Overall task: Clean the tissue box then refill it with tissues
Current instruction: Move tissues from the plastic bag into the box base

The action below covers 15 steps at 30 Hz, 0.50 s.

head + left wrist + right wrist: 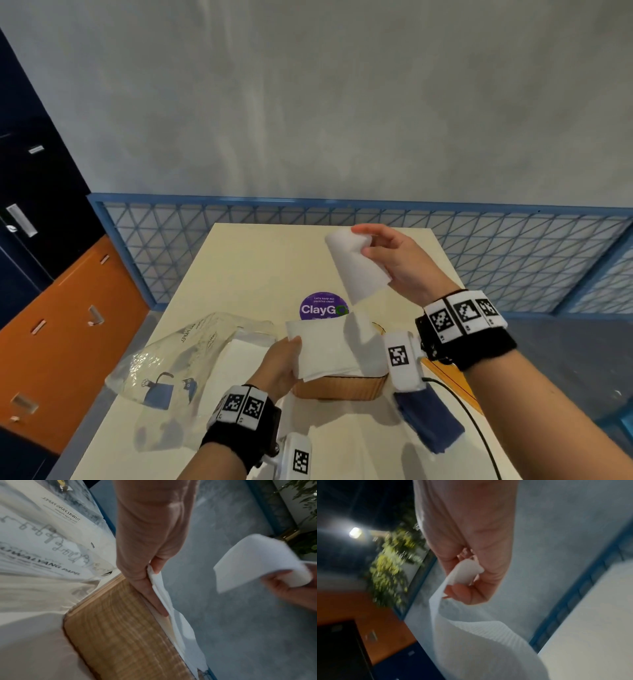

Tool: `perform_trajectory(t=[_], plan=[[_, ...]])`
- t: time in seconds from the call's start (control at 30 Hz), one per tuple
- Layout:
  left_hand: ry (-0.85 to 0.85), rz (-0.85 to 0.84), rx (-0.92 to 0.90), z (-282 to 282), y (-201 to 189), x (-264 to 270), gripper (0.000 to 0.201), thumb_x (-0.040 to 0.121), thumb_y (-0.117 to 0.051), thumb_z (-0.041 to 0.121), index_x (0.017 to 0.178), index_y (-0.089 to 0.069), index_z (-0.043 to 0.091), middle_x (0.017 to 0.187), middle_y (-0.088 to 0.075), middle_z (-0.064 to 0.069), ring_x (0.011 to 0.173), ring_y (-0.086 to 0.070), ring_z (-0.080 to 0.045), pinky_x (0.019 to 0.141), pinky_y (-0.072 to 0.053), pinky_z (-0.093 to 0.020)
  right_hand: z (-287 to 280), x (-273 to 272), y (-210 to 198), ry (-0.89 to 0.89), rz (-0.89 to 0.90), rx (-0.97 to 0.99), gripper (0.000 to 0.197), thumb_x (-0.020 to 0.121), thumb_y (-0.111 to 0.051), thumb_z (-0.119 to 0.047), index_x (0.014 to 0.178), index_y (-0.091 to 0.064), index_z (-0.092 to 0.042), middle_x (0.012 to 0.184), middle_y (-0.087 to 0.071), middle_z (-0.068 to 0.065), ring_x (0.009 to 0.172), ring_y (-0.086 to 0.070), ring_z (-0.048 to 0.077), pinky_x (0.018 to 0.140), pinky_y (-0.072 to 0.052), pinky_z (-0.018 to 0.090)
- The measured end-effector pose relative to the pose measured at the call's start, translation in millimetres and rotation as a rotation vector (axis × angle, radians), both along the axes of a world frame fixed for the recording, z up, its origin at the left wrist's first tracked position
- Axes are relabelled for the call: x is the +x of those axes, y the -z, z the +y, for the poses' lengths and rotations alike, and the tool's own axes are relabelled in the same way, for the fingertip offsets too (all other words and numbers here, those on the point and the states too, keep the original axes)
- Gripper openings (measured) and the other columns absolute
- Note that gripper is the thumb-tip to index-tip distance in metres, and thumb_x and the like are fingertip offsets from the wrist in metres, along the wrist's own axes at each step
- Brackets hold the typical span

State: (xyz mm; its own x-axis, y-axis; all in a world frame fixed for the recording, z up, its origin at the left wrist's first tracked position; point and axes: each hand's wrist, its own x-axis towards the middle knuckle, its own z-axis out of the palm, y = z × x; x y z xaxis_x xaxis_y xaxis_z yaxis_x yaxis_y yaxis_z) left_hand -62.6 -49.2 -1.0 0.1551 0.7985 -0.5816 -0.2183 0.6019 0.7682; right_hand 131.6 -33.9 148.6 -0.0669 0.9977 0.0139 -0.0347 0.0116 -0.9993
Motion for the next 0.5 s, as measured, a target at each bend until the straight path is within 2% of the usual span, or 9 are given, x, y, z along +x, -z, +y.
perform_trajectory(t=[0.03, 0.07, 0.1, 0.17, 0.23, 0.3, 0.4, 0.43, 0.5], plan=[[-0.006, -0.052, -0.014, -2, -1, 1, 0.035, 0.101, -0.034, 0.011, 0.133, -0.043, -0.002, 0.113, -0.062, -0.019, 0.091, -0.058, -0.029, 0.067, -0.054, -0.033, 2, -2, -1, -0.039, 0.143, -0.028, 0.034, 0.089, -0.046, 0.008, 0.103, -0.063, -0.017, 0.095, -0.065, -0.002, 0.074, -0.061, 0.009, 0.056, -0.051, 0.018], [-0.017, -0.091, -0.026, -3, -2, 0, 0.035, 0.101, -0.035, 0.012, 0.131, -0.046, -0.001, 0.105, -0.065, -0.016, 0.087, -0.059, -0.028, 0.058, -0.056, -0.028, 4, -3, 2, -0.058, 0.255, -0.056, 0.035, 0.089, -0.045, 0.009, 0.101, -0.064, -0.019, 0.092, -0.066, -0.003, 0.07, -0.063, 0.009, 0.055, -0.052, 0.019], [-0.019, -0.12, -0.029, -3, -2, -2, 0.033, 0.101, -0.037, 0.015, 0.128, -0.05, 0.002, 0.096, -0.067, -0.013, 0.083, -0.06, -0.026, 0.05, -0.055, -0.025, 7, -3, 8, -0.066, 0.314, -0.081, 0.036, 0.09, -0.045, 0.009, 0.1, -0.064, -0.02, 0.09, -0.068, -0.003, 0.069, -0.064, 0.009, 0.055, -0.053, 0.02], [-0.016, -0.178, -0.015, -2, 0, -4, 0.027, 0.098, -0.044, 0.021, 0.119, -0.056, 0.008, 0.092, -0.068, -0.012, 0.081, -0.063, -0.025, 0.049, -0.054, -0.024, 9, -5, 27, -0.06, 0.309, -0.142, 0.036, 0.09, -0.046, 0.007, 0.103, -0.064, -0.022, 0.09, -0.069, -0.001, 0.074, -0.065, 0.013, 0.06, -0.054, 0.025], [-0.008, -0.245, 0.03, 0, 1, -6, 0.028, 0.096, -0.048, 0.029, 0.115, -0.058, 0.011, 0.104, -0.066, -0.014, 0.087, -0.064, -0.03, 0.059, -0.056, -0.032, 9, -5, 54, -0.038, 0.215, -0.216, 0.035, 0.091, -0.048, 0.005, 0.108, -0.062, -0.022, 0.1, -0.067, 0.005, 0.082, -0.063, 0.02, 0.066, -0.054, 0.03], [-0.045, -0.298, 0.011, 2, 1, -6, 0.041, 0.098, -0.039, 0.043, 0.119, -0.058, 0.012, 0.114, -0.065, -0.014, 0.099, -0.064, -0.033, 0.071, -0.056, -0.039, 8, -1, 82, -0.018, 0.062, -0.286, 0.036, 0.091, -0.049, 0.004, 0.116, -0.059, -0.019, 0.102, -0.065, 0.01, 0.084, -0.062, 0.023, 0.069, -0.052, 0.032], [-0.113, -0.315, -0.113, 4, 5, -5, 0.068, 0.094, -0.019, 0.062, 0.12, -0.059, 0.015, 0.119, -0.064, -0.017, 0.103, -0.062, -0.033, 0.082, -0.051, -0.042, 4, 6, 111, 0.037, -0.229, -0.323, 0.046, 0.088, -0.044, 0.013, 0.126, -0.054, -0.01, 0.076, -0.059, 0.004, 0.07, -0.057, 0.014, 0.06, -0.048, 0.02], [-0.114, -0.308, -0.124, 5, 6, -4, 0.072, 0.093, -0.017, 0.065, 0.118, -0.06, 0.014, 0.119, -0.064, -0.018, 0.103, -0.062, -0.033, 0.086, -0.049, -0.042, 3, 8, 117, 0.046, -0.322, -0.31, 0.048, 0.086, -0.042, 0.015, 0.126, -0.054, -0.009, 0.07, -0.053, 0.002, 0.065, -0.053, 0.012, 0.056, -0.044, 0.017], [-0.097, -0.261, -0.112, 4, 8, -1, 0.066, 0.093, -0.026, 0.063, 0.119, -0.06, 0.013, 0.119, -0.065, -0.019, 0.108, -0.062, -0.034, 0.088, -0.05, -0.042, 5, 11, 130, 0.048, -0.463, -0.286, 0.05, 0.085, -0.042, 0.015, 0.128, -0.052, -0.009, 0.068, -0.046, 0.001, 0.062, -0.047, 0.012, 0.054, -0.039, 0.017]])
